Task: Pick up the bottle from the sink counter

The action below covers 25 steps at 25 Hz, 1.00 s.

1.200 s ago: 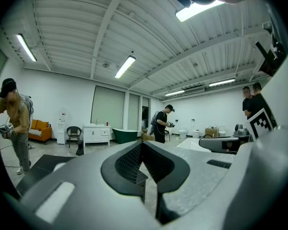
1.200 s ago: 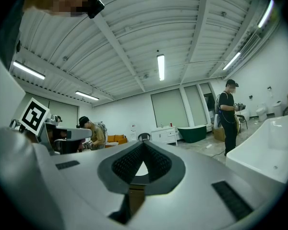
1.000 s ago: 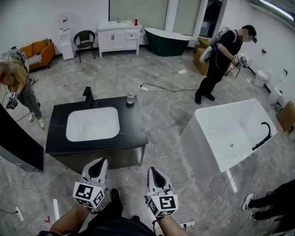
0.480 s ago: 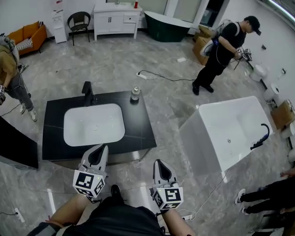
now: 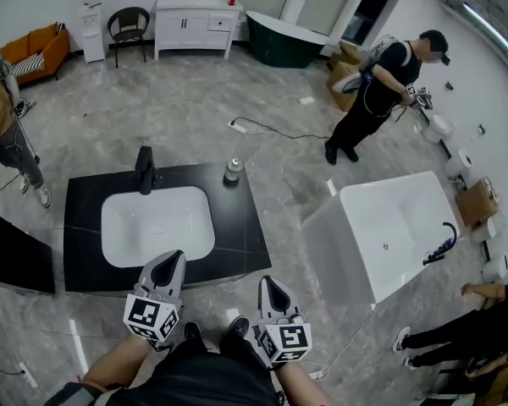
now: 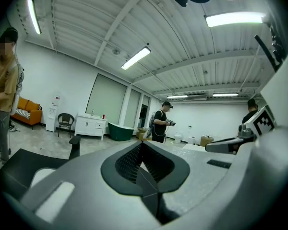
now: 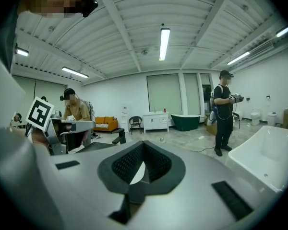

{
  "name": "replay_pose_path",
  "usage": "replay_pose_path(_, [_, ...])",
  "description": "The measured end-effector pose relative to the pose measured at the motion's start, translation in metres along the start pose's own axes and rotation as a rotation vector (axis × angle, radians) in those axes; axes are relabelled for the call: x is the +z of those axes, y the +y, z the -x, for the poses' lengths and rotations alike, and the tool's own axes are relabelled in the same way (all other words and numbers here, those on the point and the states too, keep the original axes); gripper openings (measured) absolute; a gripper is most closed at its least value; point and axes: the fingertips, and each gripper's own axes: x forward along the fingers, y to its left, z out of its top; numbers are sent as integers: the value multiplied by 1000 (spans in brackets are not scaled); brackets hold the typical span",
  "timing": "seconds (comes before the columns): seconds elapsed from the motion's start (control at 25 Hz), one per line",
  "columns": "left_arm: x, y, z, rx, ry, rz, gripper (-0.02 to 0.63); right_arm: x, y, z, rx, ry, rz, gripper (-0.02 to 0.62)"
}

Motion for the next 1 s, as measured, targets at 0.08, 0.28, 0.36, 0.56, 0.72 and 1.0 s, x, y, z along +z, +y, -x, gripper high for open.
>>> replay_pose_path(0.08, [-2, 3, -9, -6, 0, -1, 0, -3, -3, -9, 1, 2, -9, 6])
replay_pose_path(0.28, [-1, 6, -33, -1, 10, -15, 0, -6, -17, -37, 24, 9, -39, 6])
replay_pose_path(0.36, [-2, 5, -43, 1, 24, -18, 0, -5, -24, -50, 45, 2, -43, 6])
replay_pose_path(0.56, [-7, -4, -80, 12, 50, -19, 1, 2, -52, -83, 94, -20, -62, 6])
replay_pose_path(0.72, [-8, -13, -121, 35, 61, -43, 2, 6, -85, -108, 129, -14, -81, 6])
replay_pose_path(1.0, [-9, -19, -187, 92, 72, -81, 2, 4, -140, -145, 189, 12, -112, 6])
